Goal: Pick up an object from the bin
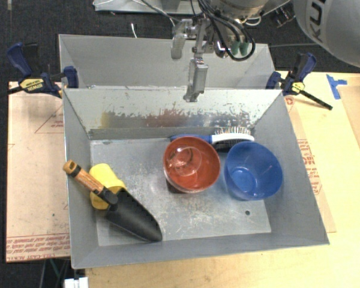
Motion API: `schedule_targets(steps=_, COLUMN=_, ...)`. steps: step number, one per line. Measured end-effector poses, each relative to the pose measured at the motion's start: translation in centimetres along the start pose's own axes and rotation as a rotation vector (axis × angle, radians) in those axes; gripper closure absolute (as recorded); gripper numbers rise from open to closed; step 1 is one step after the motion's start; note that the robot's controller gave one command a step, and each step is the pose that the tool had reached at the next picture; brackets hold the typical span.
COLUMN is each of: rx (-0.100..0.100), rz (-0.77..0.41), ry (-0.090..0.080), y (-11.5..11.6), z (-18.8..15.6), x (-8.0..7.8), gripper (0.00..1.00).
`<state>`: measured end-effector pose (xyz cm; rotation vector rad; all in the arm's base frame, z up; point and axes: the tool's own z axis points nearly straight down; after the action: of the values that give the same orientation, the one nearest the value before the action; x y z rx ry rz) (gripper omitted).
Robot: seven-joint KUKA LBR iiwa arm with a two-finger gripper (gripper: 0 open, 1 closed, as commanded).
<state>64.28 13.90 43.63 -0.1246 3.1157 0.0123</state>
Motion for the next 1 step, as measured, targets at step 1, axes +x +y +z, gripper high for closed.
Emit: schedule_targets(steps=1, rx=-0.004, rz=-0.085, ry=-0.012, y=3.51, z=4.5, x=2.31, gripper=1.0)
